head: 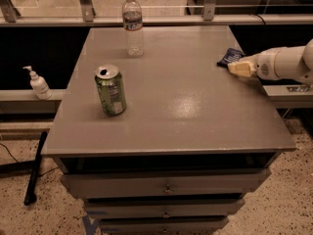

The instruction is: Pick rxbar blueberry

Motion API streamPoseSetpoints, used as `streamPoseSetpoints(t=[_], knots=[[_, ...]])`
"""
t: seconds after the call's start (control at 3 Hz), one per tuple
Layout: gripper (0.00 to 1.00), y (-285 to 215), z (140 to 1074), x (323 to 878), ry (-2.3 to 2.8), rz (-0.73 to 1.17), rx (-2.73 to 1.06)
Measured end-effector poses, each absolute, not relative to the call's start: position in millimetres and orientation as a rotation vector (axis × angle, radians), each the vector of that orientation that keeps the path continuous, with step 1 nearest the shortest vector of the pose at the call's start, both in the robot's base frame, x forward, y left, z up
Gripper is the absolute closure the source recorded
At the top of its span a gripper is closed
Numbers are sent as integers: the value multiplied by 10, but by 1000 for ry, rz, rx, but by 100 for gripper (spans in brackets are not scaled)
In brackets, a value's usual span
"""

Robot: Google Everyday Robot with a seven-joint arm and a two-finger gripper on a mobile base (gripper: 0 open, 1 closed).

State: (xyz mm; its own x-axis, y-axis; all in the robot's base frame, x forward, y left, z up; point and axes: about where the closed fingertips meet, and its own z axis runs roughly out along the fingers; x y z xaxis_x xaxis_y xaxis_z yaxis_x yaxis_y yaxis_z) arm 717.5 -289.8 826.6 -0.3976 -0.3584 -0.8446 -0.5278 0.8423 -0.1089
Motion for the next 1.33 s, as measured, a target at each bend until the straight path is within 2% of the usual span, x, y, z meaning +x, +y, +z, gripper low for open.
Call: streamPoseSetpoints(t=[0.33, 0.67, 1.33], knots=[[86, -2912, 8248, 7148, 2037, 212, -653], [100, -2912, 8274, 7148, 2037, 212, -653], [100, -2911, 8276, 7147, 2037, 212, -653]])
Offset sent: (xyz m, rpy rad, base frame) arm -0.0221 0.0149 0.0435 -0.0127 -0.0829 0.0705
